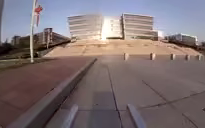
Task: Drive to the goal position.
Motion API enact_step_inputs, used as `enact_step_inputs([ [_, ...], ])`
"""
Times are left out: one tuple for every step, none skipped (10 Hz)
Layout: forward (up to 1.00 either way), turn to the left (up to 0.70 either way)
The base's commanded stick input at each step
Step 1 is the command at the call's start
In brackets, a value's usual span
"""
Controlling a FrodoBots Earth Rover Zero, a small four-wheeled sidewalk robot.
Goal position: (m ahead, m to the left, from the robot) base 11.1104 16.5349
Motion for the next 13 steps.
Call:
enact_step_inputs([
  [0.7, 0.0],
  [0.7, -0.11],
  [0.7, -0.14],
  [0.7, -0.14],
  [0.7, -0.14],
  [0.7, -0.14],
  [0.7, -0.14],
  [0.7, -0.14],
  [0.7, -0.14],
  [0.7, -0.14],
  [0.7, -0.14],
  [0.7, -0.14],
  [0.7, -0.14],
])
